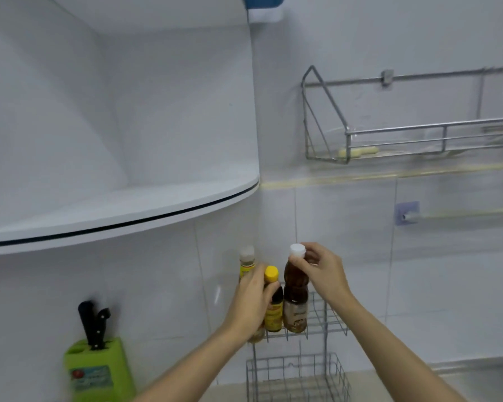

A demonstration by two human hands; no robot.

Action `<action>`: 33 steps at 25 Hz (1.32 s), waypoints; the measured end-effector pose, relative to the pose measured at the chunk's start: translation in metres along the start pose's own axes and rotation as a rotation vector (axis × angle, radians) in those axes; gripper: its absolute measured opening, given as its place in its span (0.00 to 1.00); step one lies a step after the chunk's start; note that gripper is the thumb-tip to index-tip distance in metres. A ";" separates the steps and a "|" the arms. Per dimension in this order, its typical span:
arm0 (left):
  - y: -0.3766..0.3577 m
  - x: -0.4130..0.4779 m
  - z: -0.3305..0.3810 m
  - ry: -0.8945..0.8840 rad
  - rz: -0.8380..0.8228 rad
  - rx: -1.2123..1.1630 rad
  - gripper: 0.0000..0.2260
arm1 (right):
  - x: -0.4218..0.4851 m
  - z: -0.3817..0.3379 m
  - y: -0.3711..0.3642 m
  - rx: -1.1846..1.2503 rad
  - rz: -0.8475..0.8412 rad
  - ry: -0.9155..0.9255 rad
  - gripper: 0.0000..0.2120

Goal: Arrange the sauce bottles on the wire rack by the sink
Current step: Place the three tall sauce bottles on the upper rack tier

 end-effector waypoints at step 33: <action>0.042 -0.050 -0.004 0.107 -0.206 -0.022 0.07 | -0.044 0.034 -0.014 -0.167 0.001 -0.240 0.22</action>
Point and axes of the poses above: each hand's wrist, its own x-axis towards the middle knuckle, its own y-axis out of the back of the hand, z = x × y, the point moved 8 cm from there along x, towards the middle knuckle, and after that the axes turned 9 degrees about -x, right-handed, at the moved point
